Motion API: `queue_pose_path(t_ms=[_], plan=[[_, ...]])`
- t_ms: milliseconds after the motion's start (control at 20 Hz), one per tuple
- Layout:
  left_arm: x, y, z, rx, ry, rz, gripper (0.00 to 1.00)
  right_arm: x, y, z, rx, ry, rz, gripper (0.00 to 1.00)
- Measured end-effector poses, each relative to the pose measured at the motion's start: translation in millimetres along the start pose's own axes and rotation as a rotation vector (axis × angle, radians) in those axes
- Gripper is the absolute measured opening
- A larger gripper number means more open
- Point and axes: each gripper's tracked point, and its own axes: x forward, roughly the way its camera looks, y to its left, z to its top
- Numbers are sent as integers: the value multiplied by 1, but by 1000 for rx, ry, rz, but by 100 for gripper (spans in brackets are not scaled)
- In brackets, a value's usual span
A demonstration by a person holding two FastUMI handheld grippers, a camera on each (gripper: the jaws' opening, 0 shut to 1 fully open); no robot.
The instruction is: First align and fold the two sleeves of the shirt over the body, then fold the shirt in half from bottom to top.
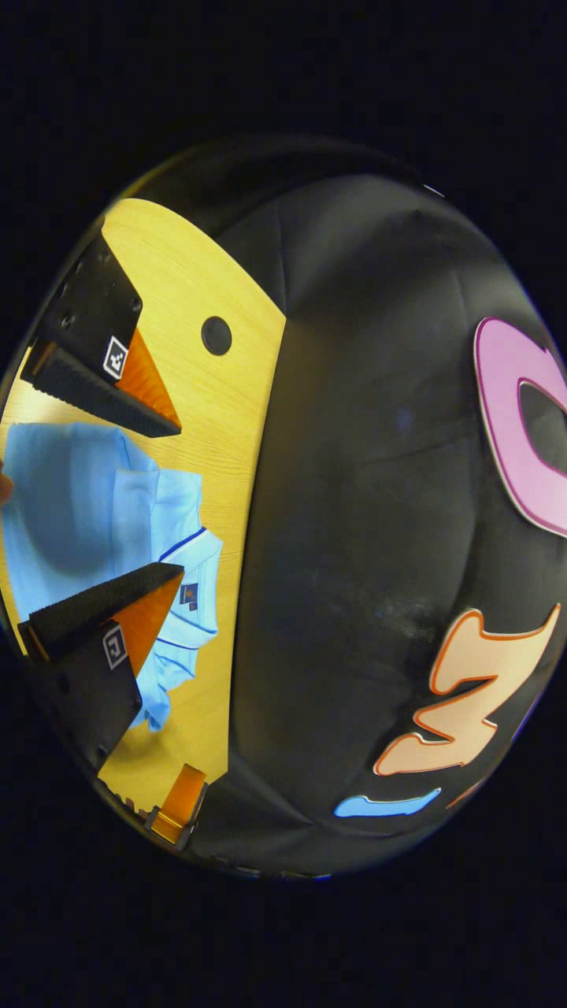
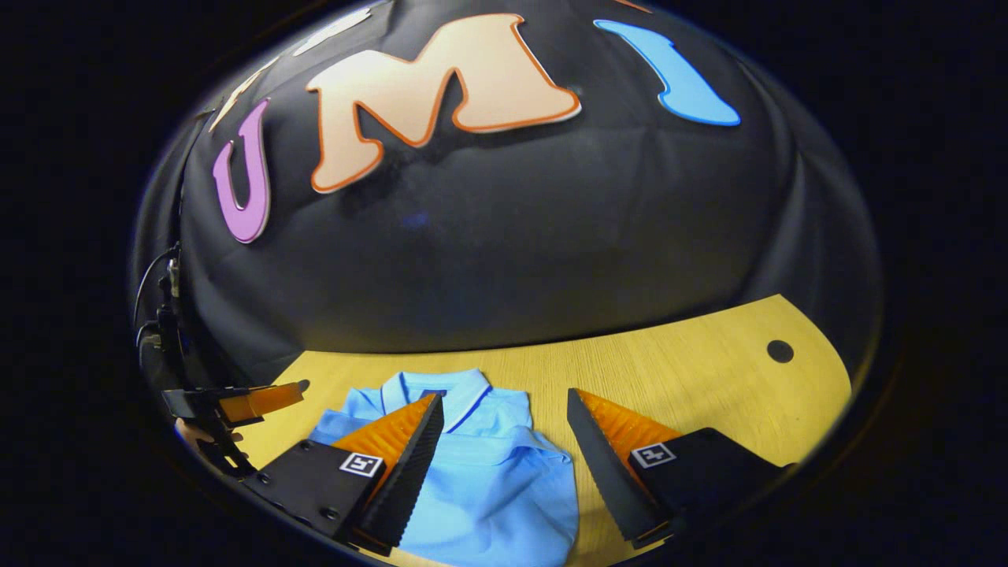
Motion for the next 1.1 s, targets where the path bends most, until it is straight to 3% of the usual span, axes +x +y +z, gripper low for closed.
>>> queue_pose_path(t_ms=[300,600,900,1100], plan=[[-115,8,9,32,-46,-21,96,-107,26,24,-11,-79,3,98],[-217,7,1,9,-89,-39,96,-197,44,-7,22,-70,-2,98],[-266,-2,-30,23,-27,-79,96,-235,68,-40,34,-26,17,98],[-287,-3,-60,50,48,-111,96,-246,79,-41,21,-41,16,98]])
